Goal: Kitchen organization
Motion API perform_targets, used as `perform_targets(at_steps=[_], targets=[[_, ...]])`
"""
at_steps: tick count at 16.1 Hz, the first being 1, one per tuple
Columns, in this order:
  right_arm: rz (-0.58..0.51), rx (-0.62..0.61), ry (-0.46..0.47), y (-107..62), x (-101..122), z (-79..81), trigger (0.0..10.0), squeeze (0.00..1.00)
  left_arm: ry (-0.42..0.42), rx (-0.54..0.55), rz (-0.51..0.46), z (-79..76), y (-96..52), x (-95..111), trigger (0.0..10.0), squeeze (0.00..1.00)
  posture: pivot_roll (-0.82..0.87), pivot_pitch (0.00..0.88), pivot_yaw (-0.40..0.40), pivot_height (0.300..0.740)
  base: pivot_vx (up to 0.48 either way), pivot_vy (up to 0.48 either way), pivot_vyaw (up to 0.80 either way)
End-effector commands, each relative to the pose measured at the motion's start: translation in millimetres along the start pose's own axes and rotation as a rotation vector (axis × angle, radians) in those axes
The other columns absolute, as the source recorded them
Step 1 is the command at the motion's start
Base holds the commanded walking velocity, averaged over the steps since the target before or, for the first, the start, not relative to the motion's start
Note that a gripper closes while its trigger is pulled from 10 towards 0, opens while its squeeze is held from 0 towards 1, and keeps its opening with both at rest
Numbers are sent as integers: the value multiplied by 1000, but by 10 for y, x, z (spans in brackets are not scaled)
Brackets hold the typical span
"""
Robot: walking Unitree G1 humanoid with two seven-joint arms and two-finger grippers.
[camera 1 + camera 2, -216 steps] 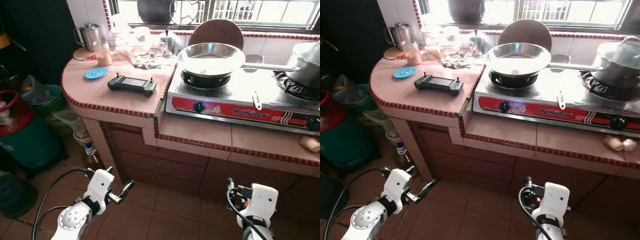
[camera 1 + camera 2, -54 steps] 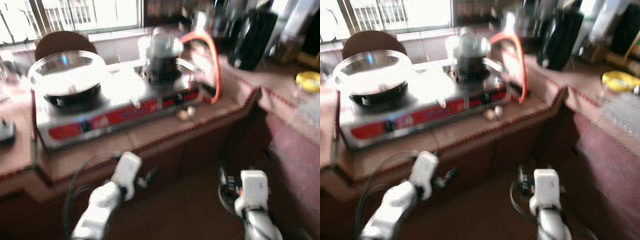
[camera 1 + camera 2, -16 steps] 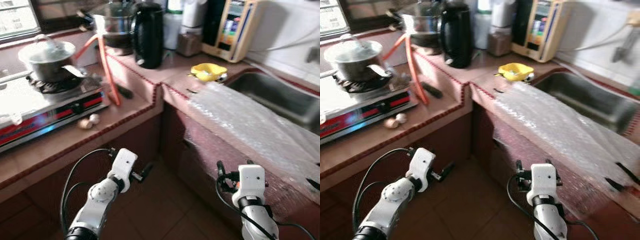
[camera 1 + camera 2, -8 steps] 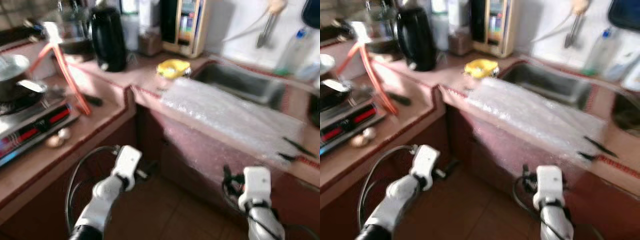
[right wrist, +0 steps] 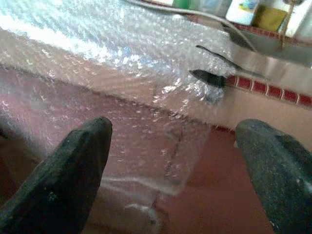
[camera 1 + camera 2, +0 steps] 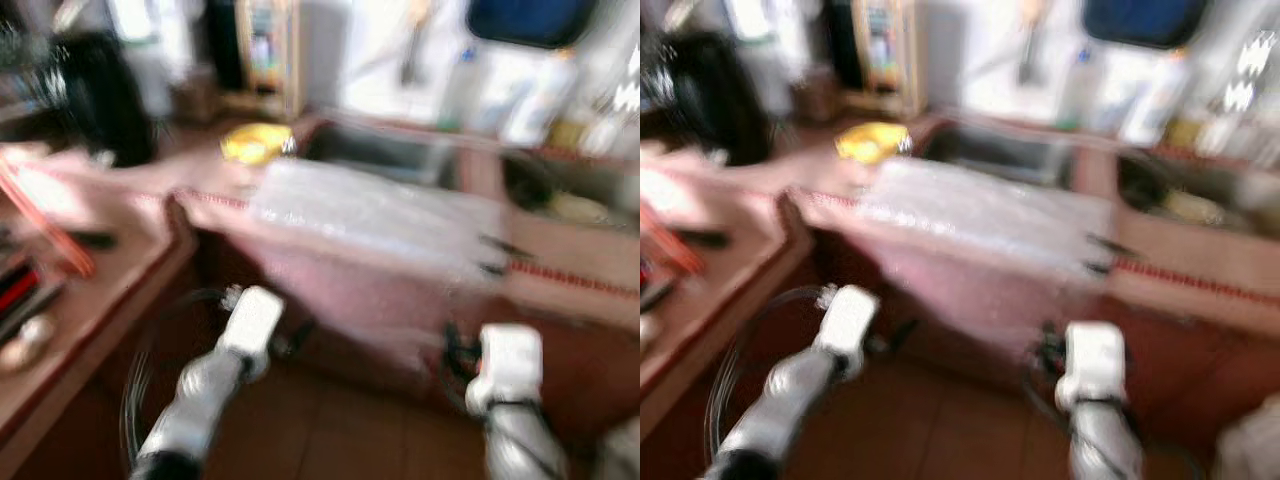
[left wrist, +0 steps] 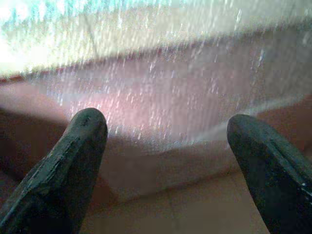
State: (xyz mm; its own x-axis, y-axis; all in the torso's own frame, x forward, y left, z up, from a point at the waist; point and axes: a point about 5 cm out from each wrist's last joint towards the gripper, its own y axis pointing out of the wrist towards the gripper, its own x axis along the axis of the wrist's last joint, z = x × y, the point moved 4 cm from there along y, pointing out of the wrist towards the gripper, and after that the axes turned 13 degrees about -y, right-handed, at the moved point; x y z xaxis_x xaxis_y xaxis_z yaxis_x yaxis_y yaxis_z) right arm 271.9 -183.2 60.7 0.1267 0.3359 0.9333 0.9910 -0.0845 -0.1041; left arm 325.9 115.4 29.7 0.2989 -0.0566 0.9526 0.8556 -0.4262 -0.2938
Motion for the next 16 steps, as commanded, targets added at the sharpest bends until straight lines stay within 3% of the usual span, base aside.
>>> perform_targets(at_steps=[1, 4, 6, 9, 12, 16], targets=[[15, -13, -14, -12, -42, -72, 10000, 0, 1, -15, -9, -40, 31, 41, 10000, 0, 55, 0, 11, 740, 0, 0, -775], [16, -12, -14, -24, -48, -71, 10000, 0, 2, -12, -21, -57, 15, 38, 10000, 0, 56, 0, 8, 740, 0, 0, -775], [12, -5, -13, -55, -37, -57, 10000, 0, -63, 10, -96, -56, -38, 141, 10000, 0, 57, 0, 6, 740, 0, 0, -775], [8, 8, -6, -113, -26, -36, 10000, 0, -72, 17, -161, -75, -126, 240, 10000, 0, 58, 0, 3, 740, 0, 0, -775], [-24, 26, -10, -185, 79, -11, 10000, 0, -43, 49, -173, -28, -219, 238, 10000, 0, 55, 0, -1, 740, 0, 0, -777], [-41, 37, -18, -249, 129, -35, 10000, 0, -49, 66, -169, -26, -227, 256, 10000, 0, 48, 0, 1, 740, 0, 0, -572]])
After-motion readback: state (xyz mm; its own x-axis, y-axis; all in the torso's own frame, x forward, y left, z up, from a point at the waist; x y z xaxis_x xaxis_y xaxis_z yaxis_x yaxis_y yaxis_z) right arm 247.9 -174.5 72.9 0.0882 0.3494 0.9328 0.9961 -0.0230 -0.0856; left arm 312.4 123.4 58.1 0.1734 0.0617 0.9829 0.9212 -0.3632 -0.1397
